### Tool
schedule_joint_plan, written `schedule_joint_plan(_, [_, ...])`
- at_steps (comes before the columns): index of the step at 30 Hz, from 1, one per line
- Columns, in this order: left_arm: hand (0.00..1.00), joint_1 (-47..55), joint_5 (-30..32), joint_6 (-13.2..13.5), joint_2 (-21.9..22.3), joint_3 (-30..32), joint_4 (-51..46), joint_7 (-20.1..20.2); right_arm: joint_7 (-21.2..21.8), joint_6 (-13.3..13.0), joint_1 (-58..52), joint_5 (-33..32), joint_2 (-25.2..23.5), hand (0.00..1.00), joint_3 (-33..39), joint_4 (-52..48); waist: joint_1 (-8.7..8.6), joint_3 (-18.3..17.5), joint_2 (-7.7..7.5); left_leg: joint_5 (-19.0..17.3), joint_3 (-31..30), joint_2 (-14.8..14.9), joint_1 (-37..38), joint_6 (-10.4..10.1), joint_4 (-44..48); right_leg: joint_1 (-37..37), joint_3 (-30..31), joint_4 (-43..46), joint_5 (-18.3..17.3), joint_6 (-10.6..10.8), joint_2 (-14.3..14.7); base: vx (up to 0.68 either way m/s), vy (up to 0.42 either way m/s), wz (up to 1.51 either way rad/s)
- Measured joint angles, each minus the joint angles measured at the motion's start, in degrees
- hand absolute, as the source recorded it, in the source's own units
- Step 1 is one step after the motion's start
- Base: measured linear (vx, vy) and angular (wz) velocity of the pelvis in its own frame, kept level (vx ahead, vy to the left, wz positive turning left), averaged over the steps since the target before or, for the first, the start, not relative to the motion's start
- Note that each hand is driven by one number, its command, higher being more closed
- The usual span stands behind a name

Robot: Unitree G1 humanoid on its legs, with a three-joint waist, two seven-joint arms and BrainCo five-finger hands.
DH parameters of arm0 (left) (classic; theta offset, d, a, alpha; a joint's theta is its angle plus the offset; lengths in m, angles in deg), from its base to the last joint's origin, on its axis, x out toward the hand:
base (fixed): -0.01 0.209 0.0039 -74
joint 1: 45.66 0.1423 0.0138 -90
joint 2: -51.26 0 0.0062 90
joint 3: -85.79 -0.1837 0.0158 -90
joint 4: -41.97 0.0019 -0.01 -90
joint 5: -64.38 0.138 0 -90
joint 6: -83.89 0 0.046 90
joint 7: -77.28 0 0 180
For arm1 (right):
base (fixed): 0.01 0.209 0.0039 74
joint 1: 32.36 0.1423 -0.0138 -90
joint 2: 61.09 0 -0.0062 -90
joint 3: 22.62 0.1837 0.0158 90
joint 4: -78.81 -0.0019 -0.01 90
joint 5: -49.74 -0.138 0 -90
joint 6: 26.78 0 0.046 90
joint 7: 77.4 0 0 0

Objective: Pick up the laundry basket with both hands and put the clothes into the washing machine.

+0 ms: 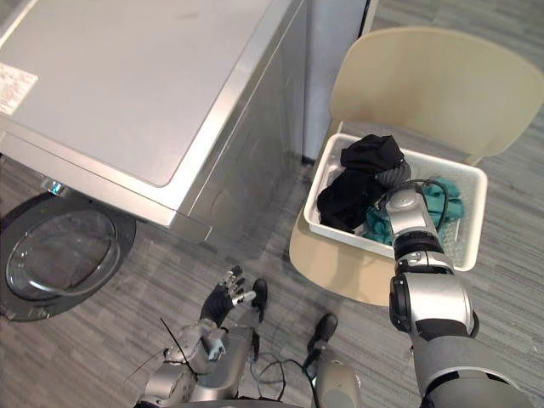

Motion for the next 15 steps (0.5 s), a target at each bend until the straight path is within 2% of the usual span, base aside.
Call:
schedule_joint_plan(1, [0.0, 0.0, 0.2, 0.0, -0.1, -0.1, 0.0, 0.1, 0.0, 0.0, -0.3, 0.0, 0.0, 1.0, 0.0, -0.7, -0.12, -0.1, -0.07, 0.0, 0.0, 0.0, 0.2, 0.0, 0.0, 0.2, 0.0, 0.0, 0.0, 0.0, 0.0, 0.01, 0.025, -0.1])
schedule_joint_plan(2, [0.0, 0.2, 1.4, -0.4, -0.9, -1.0, -0.6, 0.5, -0.5, 0.0, -1.8, 0.0, -0.3, 1.0, 0.0, -5.2, -0.82, -1.1, -0.48, -0.1, 0.4, 0.0, 1.1, 0.2, 0.0, 0.9, 0.4, 0.0, 0.0, 0.0, 0.0, 0.0, 0.009, -0.09])
schedule_joint_plan(5, [0.0, -0.1, 3.3, -0.4, -1.6, -2.7, -1.6, 1.1, -1.0, 0.0, -5.2, 0.0, -0.6, 1.0, 0.0, -15.3, -1.34, -3.6, -1.0, -0.4, 1.6, 0.1, 1.8, 0.4, -0.1, 1.0, 1.6, -0.1, 0.1, 0.1, 0.0, 0.03, 0.005, -0.21])
schedule_joint_plan(6, [0.0, -0.1, 5.3, -0.4, -1.9, -3.8, -2.6, 1.1, -1.3, 0.0, -6.5, 0.1, -1.8, 1.0, 1.1, -21.8, -2.72, -5.5, -1.5, -0.6, 2.2, 0.1, 2.4, 0.4, -0.1, 1.3, 2.2, -0.5, 0.2, 0.2, 0.1, 0.04, 0.001, -0.15])
schedule_joint_plan(10, [0.0, -1.5, 7.6, -0.5, -2.9, -8.0, -5.0, 1.6, -3.4, 0.0, -9.1, 0.1, -2.8, 1.0, 1.3, -30.7, -4.13, -8.4, -2.5, -1.1, 3.2, 0.2, 3.8, 0.3, -0.1, 2.4, 3.2, -1.1, 0.5, 0.3, 0.1, 0.06, -0.004, -0.19])
schedule_joint_plan(13, [0.0, -3.8, 7.9, -0.4, -3.0, -10.1, -8.7, 2.5, -3.4, 0.0, -10.8, 0.1, -3.1, 1.0, 1.2, -36.2, -4.57, -10.3, -3.33, -1.5, 4.5, 0.6, 5.2, 0.0, -0.1, 2.9, 4.8, -1.3, 0.6, 0.1, 0.4, 0.02, -0.002, -0.23])
schedule_joint_plan(15, [0.0, -5.3, 8.7, -0.2, -3.0, -11.2, -10.7, 2.4, -3.4, -0.2, -11.6, 0.1, -4.2, 1.0, 1.0, -40.3, -5.64, -11.1, -3.49, -1.7, 4.9, 0.8, 5.7, -0.1, -0.1, 3.5, 5.4, -2.1, 1.0, 0.1, 0.9, 0.0, -0.004, -0.19])
